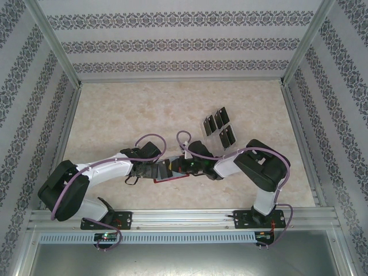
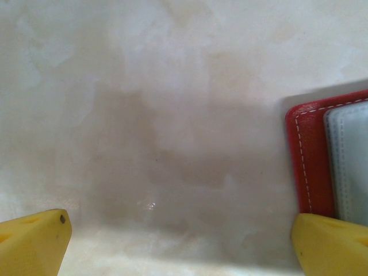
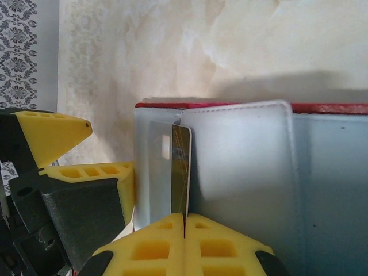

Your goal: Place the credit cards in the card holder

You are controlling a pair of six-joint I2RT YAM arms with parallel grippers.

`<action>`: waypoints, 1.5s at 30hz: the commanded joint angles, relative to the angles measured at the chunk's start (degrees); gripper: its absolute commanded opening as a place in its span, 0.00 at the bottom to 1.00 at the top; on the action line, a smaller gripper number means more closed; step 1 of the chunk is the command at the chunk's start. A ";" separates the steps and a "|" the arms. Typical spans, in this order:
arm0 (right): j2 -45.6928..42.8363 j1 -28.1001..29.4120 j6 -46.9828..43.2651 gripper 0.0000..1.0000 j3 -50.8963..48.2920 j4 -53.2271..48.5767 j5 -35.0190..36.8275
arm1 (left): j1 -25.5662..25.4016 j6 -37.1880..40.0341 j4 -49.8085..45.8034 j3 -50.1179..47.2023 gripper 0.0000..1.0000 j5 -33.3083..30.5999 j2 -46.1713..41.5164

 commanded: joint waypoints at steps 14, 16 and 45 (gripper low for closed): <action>-6.75 1.01 -3.35 0.42 1.98 -11.99 1.02 | -0.59 -0.52 -1.66 1.46 1.00 -1.20 -1.06; -8.90 0.84 -4.31 0.47 1.80 -14.27 1.94 | -0.55 -0.33 -3.01 2.42 1.00 -1.45 -1.91; -10.58 -3.35 -6.16 0.00 -6.04 -15.91 6.33 | -7.03 -1.60 1.47 15.89 1.00 2.22 10.87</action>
